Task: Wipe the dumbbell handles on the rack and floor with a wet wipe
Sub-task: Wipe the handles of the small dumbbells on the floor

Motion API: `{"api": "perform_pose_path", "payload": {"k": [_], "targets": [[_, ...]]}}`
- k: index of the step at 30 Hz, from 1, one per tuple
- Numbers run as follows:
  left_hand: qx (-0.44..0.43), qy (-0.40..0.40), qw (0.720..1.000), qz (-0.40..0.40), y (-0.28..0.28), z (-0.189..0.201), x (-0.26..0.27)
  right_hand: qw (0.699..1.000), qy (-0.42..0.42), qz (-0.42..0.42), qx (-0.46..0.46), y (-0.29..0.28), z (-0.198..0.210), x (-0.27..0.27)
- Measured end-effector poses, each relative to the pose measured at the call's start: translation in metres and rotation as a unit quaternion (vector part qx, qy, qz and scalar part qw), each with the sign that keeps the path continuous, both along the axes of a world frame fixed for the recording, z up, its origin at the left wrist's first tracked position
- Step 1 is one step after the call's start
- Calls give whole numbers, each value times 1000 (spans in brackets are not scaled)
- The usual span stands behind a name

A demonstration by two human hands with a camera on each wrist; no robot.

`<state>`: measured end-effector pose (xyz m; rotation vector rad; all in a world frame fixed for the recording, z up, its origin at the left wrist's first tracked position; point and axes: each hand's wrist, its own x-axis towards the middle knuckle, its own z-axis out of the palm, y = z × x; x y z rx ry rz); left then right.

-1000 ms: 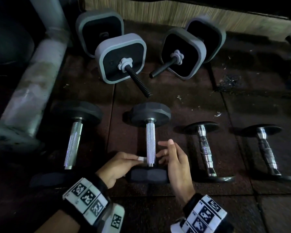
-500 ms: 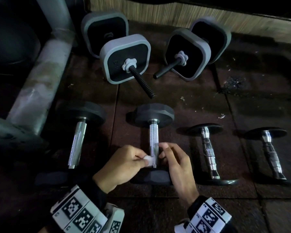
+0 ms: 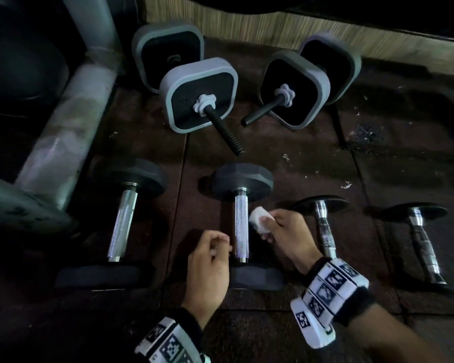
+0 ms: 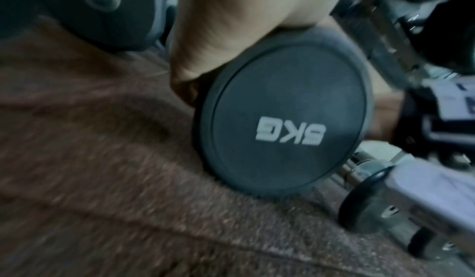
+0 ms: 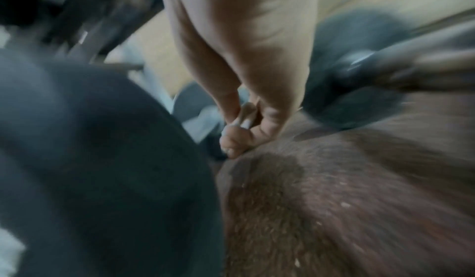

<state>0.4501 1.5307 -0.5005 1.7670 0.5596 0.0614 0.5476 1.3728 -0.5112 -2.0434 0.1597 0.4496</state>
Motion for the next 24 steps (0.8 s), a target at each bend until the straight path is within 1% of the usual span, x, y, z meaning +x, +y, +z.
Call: {"api": "perform_pose_path", "payload": {"k": [2, 3, 5, 7, 11, 13, 16, 19, 21, 22, 24], "targets": [[-8, -13, 1000, 12, 0, -2, -1, 999, 8, 45, -11, 15, -8, 13], [-9, -16, 1000, 11, 0, -2, -1, 998, 6, 63, -7, 24, -6, 19], [-5, -23, 1000, 9, 0, -3, -1, 995, -16, 96, -12, 35, 0, 30], [-8, -31, 999, 8, 0, -3, -2, 992, -40, 119, -30, 34, 5, 29], [2, -53, 999, 1, 0, -5, -1, 992, -60, 109, -31, 16, 8, -1], [10, -61, 998, 1, -1, -8, -1, 990, -70, 111, -41, 23, 10, 1], [14, -49, 999, -4, 1, -8, -1, 988, -74, 121, -57, 34, 6, 16], [16, -46, 999, -9, 1, -7, -1, 988, -70, 133, -44, 23, 9, 2], [17, -51, 998, -13, 0, -8, -1, 988, -65, 141, -17, 14, 13, -13], [17, -55, 998, -15, 0, -8, 0, 987, -65, 143, -10, 14, 13, -15], [24, -60, 998, -19, 0, -9, -1, 987, -67, 144, -28, 23, 9, -6]]}}
